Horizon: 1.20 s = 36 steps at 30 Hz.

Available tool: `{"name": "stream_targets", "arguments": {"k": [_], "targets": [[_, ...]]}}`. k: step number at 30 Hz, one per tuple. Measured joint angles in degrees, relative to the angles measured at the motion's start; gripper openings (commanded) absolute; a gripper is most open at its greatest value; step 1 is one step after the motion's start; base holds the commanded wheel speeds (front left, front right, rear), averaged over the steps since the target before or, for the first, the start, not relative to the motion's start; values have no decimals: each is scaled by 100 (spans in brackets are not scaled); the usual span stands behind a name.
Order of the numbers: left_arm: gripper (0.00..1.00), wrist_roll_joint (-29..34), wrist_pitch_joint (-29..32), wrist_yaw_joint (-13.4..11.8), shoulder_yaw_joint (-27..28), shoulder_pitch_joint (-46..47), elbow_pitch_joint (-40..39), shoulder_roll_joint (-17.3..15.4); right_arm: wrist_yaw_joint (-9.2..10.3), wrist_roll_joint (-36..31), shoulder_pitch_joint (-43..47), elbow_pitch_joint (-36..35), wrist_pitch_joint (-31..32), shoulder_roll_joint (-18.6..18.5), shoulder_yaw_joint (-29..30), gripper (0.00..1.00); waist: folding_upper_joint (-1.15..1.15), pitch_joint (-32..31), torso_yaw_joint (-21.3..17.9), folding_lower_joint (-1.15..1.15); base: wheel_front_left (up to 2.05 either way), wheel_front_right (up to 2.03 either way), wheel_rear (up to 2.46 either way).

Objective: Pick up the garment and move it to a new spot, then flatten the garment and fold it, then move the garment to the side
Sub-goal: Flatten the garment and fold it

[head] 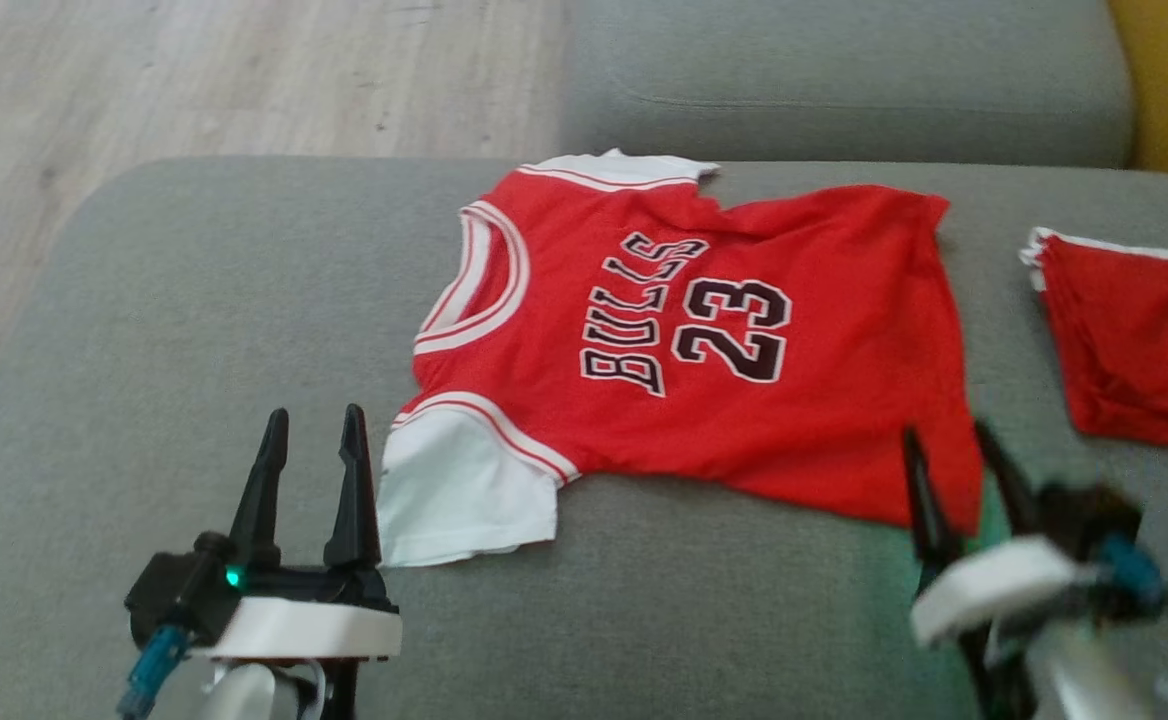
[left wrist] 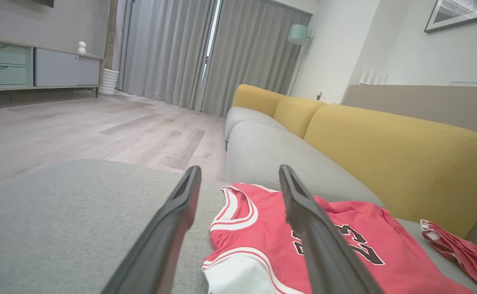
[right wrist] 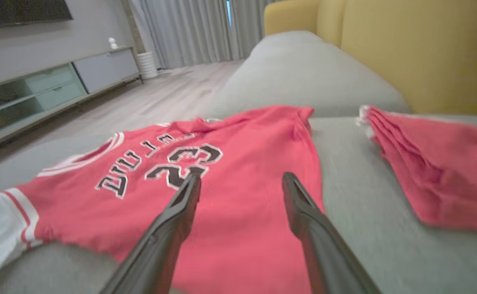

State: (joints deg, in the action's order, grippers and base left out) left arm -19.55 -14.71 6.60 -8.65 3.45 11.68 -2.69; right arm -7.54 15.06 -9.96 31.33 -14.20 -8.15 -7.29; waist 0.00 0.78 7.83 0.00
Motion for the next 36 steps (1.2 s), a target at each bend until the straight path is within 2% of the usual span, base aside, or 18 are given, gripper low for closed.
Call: {"name": "stream_targets", "arguments": {"k": [2,4,8,16,25,28,36], "targets": [[100,7,0,3,32,-5,12,0,0,-333,486,-297,0,309,355,100,0,2,-101,0,0,0,0],[100,-7,0,4,52,-29,37,0,0,-525,782,-570,0,464,576,100,0,-8,-177,0,0,0,0],[100,-5,0,14,53,-132,122,0,0,-700,959,-983,-1,528,737,100,0,-41,-277,0,0,0,0],[100,13,0,45,-7,-235,464,-1,0,-538,950,-1428,-1,547,653,100,0,-22,-321,0,0,0,0],[100,153,48,-304,-176,72,2221,0,0,-539,948,-1580,-1,548,689,100,0,182,-378,0,0,0,0],[100,-22,52,-314,-198,374,2669,3,0,-539,937,-1570,-1,548,704,100,0,277,-421,0,0,0,0],[100,-21,103,-347,-236,825,3456,7,0,-538,906,-1567,-1,549,713,100,0,466,-544,0,0,0,0]]}}
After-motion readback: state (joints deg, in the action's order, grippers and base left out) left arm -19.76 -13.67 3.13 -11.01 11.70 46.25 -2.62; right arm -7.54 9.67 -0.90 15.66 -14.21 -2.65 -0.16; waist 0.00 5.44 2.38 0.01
